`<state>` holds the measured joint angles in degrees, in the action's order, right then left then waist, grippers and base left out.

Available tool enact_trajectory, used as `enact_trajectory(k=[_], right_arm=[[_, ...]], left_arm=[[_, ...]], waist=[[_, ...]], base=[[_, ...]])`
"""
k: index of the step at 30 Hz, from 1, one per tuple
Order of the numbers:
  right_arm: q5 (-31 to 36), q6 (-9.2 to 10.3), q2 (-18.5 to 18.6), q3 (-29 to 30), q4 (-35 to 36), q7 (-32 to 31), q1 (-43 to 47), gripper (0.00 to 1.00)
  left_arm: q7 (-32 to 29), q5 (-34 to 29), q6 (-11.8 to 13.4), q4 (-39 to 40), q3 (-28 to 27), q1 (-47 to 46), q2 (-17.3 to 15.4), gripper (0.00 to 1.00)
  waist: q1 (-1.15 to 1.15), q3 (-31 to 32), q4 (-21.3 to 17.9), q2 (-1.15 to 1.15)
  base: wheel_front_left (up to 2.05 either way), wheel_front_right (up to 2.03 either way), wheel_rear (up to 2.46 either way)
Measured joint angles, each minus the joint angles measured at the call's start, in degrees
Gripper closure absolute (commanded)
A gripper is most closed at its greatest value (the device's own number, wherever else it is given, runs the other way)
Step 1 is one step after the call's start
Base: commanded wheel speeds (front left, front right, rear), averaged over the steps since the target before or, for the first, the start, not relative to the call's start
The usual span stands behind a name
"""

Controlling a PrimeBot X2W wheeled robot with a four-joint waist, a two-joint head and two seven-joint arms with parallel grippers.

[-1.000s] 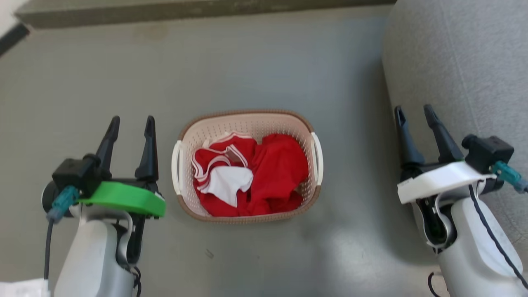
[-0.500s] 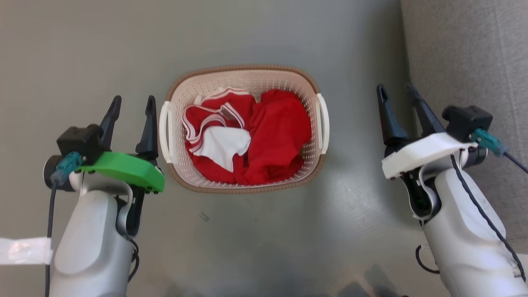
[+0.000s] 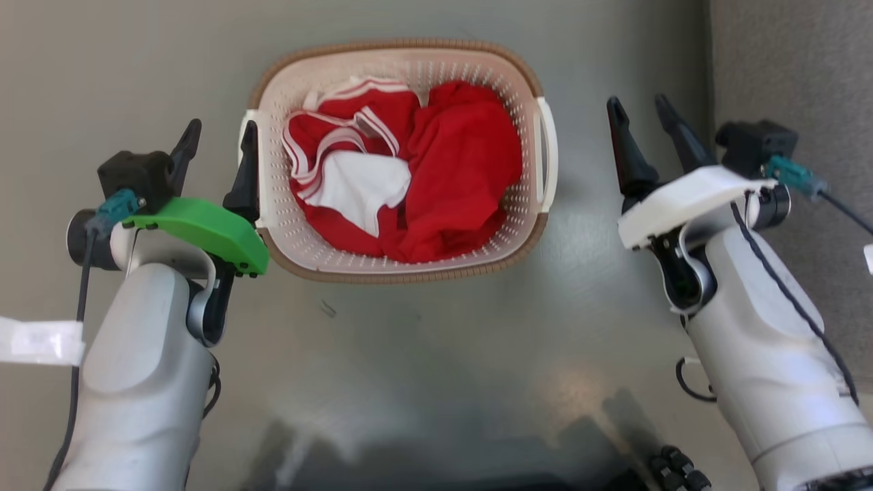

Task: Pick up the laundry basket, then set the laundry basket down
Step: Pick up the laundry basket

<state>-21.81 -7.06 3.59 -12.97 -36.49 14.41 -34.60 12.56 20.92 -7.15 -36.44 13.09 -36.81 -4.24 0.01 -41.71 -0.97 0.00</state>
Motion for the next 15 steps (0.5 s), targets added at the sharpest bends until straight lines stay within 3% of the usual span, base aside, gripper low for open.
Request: enact_trajectory(k=[15], right_arm=[[-4.37,0.00,0.02,-6.67,-6.70,-1.43,-7.97,0.00]], left_arm=[[-1.92,2.94,-0.25,-9.27,0.41,-8.70,-0.22,0.00]], waist=[[0.00,-8.08,-0.23,0.00]], base=[[0.00,0.00,0.00]])
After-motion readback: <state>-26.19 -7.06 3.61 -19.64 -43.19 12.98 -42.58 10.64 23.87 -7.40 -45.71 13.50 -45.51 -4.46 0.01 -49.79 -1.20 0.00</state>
